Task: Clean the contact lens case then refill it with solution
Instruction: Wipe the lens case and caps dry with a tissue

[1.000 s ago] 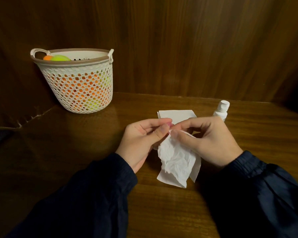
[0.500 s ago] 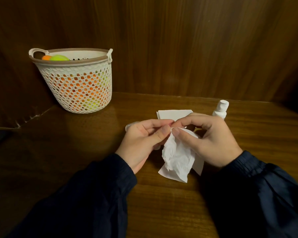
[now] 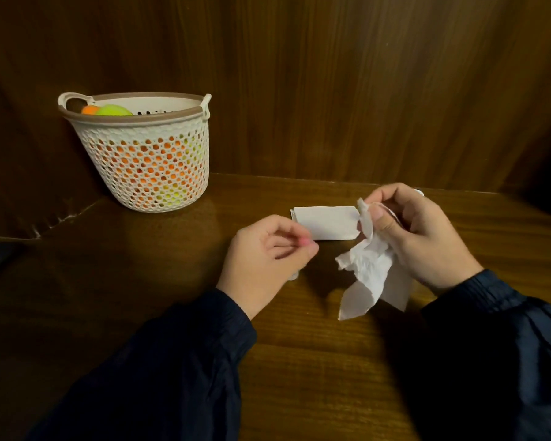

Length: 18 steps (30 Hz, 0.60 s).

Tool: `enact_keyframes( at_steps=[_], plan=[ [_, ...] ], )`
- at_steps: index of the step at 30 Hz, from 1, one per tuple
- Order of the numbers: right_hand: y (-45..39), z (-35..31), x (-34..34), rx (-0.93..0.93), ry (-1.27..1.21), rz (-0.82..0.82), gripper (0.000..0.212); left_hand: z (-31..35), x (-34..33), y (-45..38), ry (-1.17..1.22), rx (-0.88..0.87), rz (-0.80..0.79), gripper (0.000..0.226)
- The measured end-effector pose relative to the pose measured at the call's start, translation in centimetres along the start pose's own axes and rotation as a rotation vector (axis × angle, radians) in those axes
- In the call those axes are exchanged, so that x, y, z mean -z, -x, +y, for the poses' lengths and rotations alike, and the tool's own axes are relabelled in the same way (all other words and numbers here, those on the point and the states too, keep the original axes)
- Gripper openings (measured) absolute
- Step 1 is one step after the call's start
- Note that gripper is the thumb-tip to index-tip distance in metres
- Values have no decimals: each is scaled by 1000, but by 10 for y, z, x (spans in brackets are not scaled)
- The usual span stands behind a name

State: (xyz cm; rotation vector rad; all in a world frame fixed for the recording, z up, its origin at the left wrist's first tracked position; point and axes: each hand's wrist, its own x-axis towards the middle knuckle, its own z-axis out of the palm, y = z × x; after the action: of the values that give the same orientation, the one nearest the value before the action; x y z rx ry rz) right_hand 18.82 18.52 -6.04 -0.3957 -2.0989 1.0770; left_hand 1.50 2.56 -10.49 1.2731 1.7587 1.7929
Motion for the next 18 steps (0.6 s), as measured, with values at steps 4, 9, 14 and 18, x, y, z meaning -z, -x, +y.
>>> enact_keyframes(
  at_steps=[4, 9, 14, 18],
  plan=[
    [-2, 13, 1, -111, 67, -1, 17, 1, -6, 4, -416, -138, -131, 9],
    [1, 27, -2, -254, 180, -111, 31, -2, -6, 3, -761, -125, -89, 7],
    [2, 26, 0, -375, 80, -51, 26, -4, -8, 5, -804, -108, -121, 7],
    [2, 21, 2, -409, 211, -141, 19, -4, -9, 5, -797, -80, -152, 17]
  ],
)
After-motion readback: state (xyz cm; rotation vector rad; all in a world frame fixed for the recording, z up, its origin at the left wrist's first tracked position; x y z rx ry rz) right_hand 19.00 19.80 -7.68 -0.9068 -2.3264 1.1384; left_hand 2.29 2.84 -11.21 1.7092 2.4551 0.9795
